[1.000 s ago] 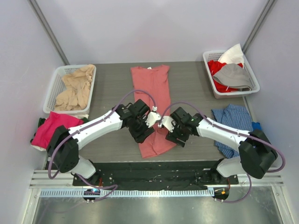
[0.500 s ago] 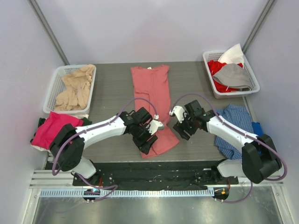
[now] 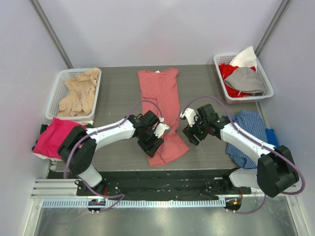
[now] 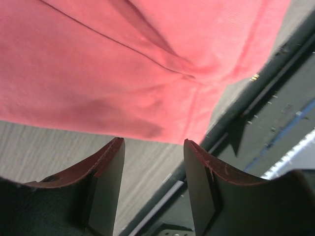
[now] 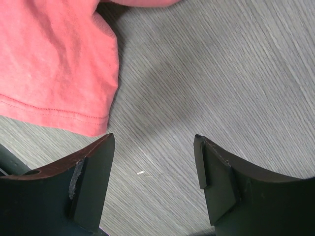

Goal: Fold and stack the t-shirts
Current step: Fold the tshirt

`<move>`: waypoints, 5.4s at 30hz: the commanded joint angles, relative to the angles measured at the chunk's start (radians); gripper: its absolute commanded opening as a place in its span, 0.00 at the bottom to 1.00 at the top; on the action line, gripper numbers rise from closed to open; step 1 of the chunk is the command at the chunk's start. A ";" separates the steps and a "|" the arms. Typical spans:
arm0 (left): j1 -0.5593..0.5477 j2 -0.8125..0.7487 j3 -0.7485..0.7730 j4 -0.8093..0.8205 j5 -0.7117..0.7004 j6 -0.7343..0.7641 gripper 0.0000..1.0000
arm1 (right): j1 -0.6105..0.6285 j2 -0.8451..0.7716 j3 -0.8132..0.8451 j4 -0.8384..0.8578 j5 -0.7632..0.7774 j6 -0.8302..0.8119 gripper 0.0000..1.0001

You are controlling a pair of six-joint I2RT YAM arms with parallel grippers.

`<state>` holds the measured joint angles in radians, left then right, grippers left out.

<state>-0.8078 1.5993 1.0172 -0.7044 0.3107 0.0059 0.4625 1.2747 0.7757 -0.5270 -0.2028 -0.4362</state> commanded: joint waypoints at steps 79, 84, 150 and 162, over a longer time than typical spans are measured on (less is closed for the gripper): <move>0.210 -0.055 0.041 -0.112 -0.139 0.069 0.52 | 0.327 0.189 0.119 0.018 0.016 0.062 0.69; 0.274 0.052 0.083 -0.159 -0.040 0.036 0.52 | 0.355 0.227 0.145 0.021 0.043 0.070 0.68; 0.392 0.318 0.147 -0.204 0.183 -0.021 0.41 | 0.390 0.385 0.143 0.085 0.006 0.017 0.45; 0.381 0.318 0.152 -0.198 0.202 -0.011 0.00 | 0.390 0.370 0.146 0.055 0.006 0.028 0.01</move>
<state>-0.4210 1.9137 1.1557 -0.9367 0.5018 -0.0204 0.8490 1.6386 0.9195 -0.4458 -0.1940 -0.4110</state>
